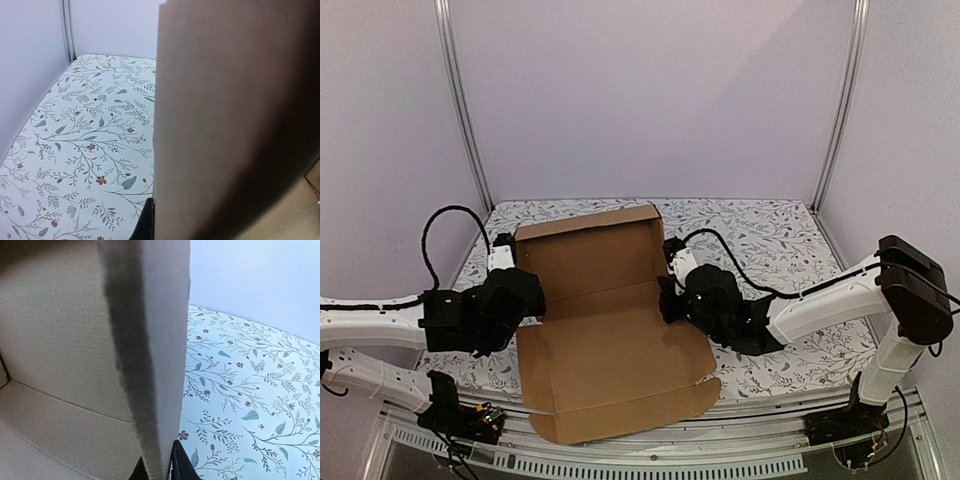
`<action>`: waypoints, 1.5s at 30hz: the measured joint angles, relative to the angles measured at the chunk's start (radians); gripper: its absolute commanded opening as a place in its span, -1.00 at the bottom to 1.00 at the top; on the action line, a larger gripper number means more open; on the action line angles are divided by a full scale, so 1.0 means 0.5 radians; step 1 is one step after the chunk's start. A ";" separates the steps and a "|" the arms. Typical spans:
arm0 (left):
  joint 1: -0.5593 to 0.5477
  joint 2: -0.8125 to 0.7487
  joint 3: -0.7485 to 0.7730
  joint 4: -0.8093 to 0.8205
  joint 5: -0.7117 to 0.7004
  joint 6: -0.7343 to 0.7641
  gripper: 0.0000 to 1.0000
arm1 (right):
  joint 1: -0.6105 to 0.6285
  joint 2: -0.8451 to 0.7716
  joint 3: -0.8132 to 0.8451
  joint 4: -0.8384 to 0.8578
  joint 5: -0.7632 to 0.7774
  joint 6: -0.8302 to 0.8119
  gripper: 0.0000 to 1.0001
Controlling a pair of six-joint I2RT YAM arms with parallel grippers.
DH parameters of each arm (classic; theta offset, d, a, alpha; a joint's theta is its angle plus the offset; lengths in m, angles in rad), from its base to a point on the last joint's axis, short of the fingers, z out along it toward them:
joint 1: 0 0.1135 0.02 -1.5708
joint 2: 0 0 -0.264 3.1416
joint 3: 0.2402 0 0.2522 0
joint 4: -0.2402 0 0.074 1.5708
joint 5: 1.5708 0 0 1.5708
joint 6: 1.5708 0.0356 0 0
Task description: Fold the paper box
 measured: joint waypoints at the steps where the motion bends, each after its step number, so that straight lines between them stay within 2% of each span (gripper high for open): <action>1: 0.000 0.000 0.000 0.004 0.005 -0.002 -1.00 | -0.002 0.000 0.001 0.003 0.001 -0.009 -0.51; 3: 0.000 0.002 0.001 0.011 0.015 -0.005 -1.00 | 0.002 -0.001 0.004 0.009 -0.012 -0.011 -0.33; 5: -0.001 0.007 0.002 0.021 0.028 -0.006 -1.00 | 0.014 -0.001 0.014 0.017 -0.016 -0.042 -0.28; 22: 0.000 0.030 0.011 0.064 0.014 -0.044 -1.00 | 0.011 -0.066 0.240 0.005 0.108 -0.317 -0.30; 29: 0.000 0.031 0.011 0.095 0.007 -0.069 -1.00 | 0.007 -0.072 0.311 0.018 0.144 -0.403 -0.37; 32: 0.000 0.031 0.011 0.095 0.005 -0.069 -1.00 | 0.007 -0.072 0.318 0.017 0.148 -0.426 -0.53; 35: 0.000 0.030 0.011 0.094 -0.004 -0.072 -1.00 | 0.006 -0.072 0.336 0.012 0.175 -0.447 -0.96; 36: 0.000 0.030 0.011 0.093 -0.010 -0.075 -1.00 | 0.003 -0.072 0.343 0.014 0.193 -0.458 -1.00; 45: 0.000 0.030 0.021 0.108 0.001 -0.075 -1.00 | -0.021 -0.063 0.370 -0.012 0.253 -0.491 -1.00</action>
